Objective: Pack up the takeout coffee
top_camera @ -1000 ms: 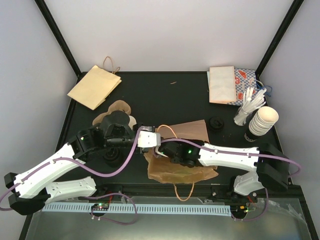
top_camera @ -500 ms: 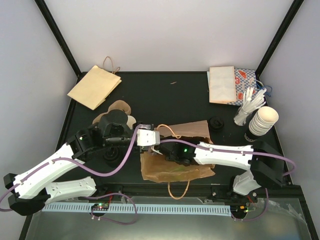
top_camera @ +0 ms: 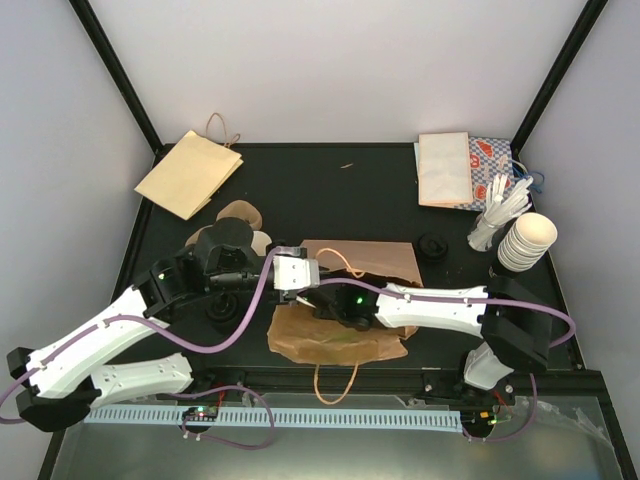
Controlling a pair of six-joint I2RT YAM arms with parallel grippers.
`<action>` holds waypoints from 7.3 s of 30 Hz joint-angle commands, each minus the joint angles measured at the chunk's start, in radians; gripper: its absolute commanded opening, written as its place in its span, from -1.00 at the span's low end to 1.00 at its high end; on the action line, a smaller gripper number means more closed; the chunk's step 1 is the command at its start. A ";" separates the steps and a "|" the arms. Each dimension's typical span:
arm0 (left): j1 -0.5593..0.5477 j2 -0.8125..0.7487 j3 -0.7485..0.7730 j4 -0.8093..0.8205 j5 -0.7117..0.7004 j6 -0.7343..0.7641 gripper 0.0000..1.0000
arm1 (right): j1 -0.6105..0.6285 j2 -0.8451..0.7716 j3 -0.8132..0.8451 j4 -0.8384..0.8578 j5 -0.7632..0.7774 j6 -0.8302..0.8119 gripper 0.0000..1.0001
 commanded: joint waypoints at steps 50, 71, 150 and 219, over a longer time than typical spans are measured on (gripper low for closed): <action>-0.024 0.025 -0.031 -0.014 0.128 -0.057 -0.97 | 0.007 -0.070 -0.147 -0.102 0.306 0.025 -0.98; -0.054 0.036 -0.015 -0.003 0.229 -0.082 -0.97 | -0.026 0.045 -0.122 -0.001 0.302 -0.022 -0.98; -0.058 0.105 0.020 -0.055 0.136 -0.079 -0.97 | 0.125 -0.177 -0.030 -0.307 0.213 0.091 -0.98; -0.126 0.067 -0.056 -0.067 0.141 -0.133 -0.97 | 0.282 -0.063 -0.150 -0.159 0.410 0.314 -0.98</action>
